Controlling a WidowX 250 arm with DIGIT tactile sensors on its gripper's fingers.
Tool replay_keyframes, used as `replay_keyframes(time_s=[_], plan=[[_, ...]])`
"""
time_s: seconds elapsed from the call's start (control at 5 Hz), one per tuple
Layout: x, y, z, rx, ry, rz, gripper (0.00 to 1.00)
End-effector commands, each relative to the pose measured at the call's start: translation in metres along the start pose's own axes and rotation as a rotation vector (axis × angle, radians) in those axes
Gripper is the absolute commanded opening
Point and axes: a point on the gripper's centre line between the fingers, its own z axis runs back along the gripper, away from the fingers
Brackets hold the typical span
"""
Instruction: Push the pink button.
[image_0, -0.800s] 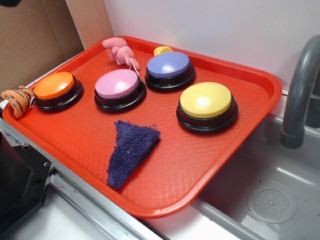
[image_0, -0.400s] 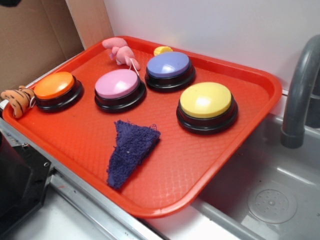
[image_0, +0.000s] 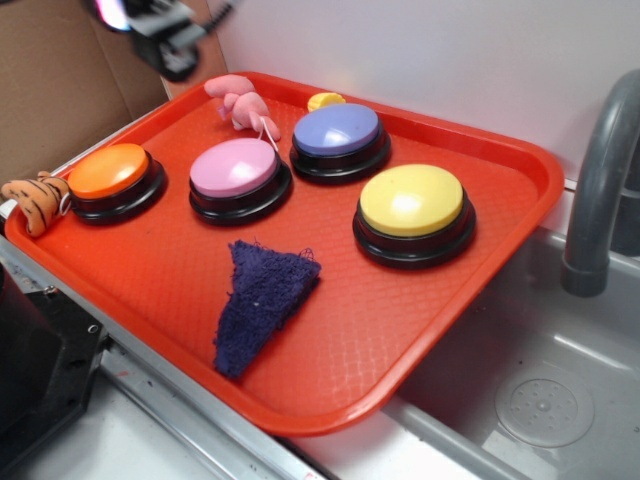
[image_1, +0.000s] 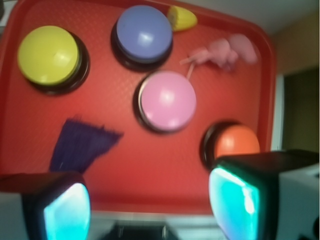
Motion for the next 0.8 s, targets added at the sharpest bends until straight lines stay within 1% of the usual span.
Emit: replay_keyframes(time_s=[0.0,0.2,0.4,0.6], plan=[[0.026,0.018,-0.061,0.010,-0.036,-0.017,1.00],[0.026,0.032,-0.090,-0.050,-0.020,0.015,1.00],[0.031,0.045,-0.106,-0.028,0.003,0.032,1.00],[0.048,0.039,-0.129,-0.023,0.035,-0.003,1.00]])
